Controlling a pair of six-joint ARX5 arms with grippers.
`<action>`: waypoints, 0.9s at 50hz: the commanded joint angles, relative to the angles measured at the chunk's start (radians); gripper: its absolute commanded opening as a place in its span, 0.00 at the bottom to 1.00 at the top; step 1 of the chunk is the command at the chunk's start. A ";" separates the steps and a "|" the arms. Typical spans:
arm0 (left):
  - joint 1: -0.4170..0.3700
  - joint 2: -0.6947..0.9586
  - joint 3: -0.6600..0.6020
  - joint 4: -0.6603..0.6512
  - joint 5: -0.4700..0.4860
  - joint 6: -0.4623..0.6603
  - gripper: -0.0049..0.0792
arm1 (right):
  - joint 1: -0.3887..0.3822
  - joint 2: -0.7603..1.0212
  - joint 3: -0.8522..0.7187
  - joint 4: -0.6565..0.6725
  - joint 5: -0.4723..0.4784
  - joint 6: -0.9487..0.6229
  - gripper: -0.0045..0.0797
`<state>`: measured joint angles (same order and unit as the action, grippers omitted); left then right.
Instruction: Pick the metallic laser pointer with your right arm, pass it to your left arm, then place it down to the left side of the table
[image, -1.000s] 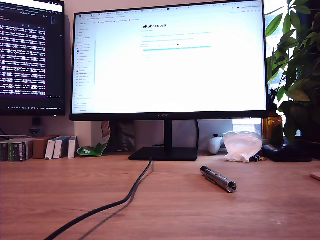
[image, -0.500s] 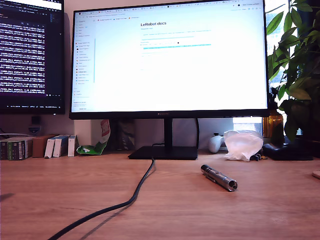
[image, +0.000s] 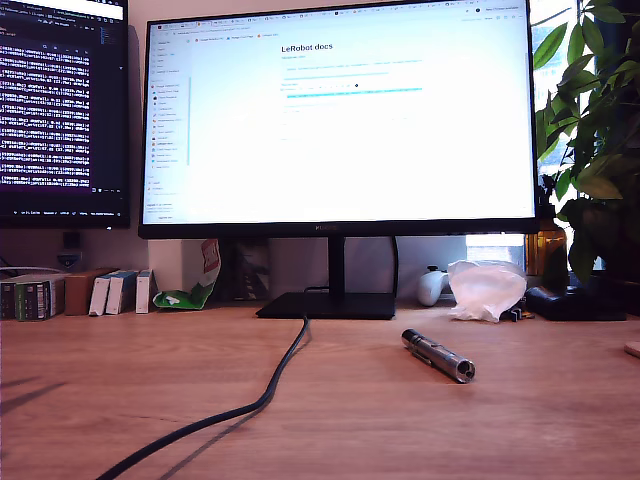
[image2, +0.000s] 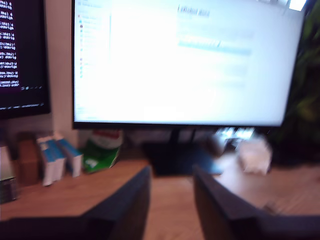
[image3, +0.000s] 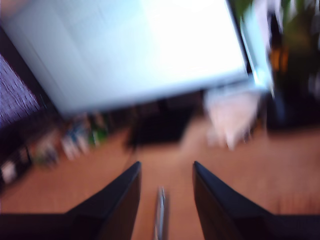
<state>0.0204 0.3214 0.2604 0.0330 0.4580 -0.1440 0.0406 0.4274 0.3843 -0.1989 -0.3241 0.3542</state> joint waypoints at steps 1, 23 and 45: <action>-0.001 0.069 0.018 -0.027 -0.008 0.055 0.48 | 0.000 0.079 0.049 -0.004 -0.018 -0.014 0.44; -0.085 0.417 0.257 -0.310 -0.067 0.409 0.54 | 0.076 0.633 0.411 -0.363 -0.031 -0.047 0.50; -0.210 0.770 0.459 -0.503 -0.126 0.620 0.53 | 0.248 0.984 0.658 -0.494 0.097 -0.123 0.51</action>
<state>-0.1749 1.0546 0.7032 -0.4656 0.3374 0.4477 0.2657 1.3720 1.0313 -0.6849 -0.2424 0.2424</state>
